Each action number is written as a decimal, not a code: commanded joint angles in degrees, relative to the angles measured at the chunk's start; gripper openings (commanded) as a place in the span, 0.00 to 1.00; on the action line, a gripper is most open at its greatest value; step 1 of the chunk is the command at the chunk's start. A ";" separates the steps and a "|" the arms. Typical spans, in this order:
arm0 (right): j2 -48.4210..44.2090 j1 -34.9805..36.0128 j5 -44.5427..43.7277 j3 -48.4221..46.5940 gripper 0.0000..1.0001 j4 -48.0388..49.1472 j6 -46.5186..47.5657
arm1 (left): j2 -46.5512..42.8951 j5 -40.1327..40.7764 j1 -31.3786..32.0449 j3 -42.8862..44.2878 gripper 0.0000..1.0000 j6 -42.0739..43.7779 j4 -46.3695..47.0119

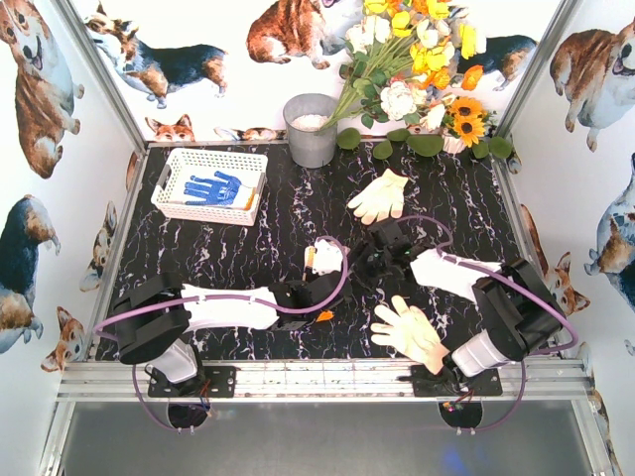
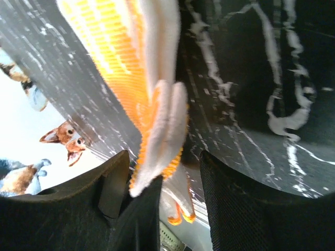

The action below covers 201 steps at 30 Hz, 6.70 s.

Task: Put the gloves into the storage basket
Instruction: Pick up the glove from the center of the board.

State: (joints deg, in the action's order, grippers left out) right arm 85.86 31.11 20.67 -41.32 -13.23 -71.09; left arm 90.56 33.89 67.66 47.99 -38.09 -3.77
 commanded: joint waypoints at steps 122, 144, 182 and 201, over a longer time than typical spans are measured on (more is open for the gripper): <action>-9.04 2.49 22.10 4.53 0.00 33.72 -1.70 | -10.16 -71.93 -31.55 -21.97 1.00 -48.89 38.01; -12.61 2.55 30.26 5.11 0.00 33.56 0.27 | -12.69 -59.91 -31.93 -22.11 0.94 -55.29 55.00; -10.19 2.55 26.99 2.87 0.42 40.13 1.16 | -19.55 -52.62 -34.61 -22.71 0.00 -51.07 49.49; -7.73 2.47 25.76 5.26 0.54 45.97 1.13 | -24.61 -52.46 -39.12 -19.48 0.00 -47.16 44.87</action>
State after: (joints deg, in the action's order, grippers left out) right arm 77.10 33.58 46.61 -35.64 28.21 -70.54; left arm 67.68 -18.65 29.69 25.50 -87.29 40.62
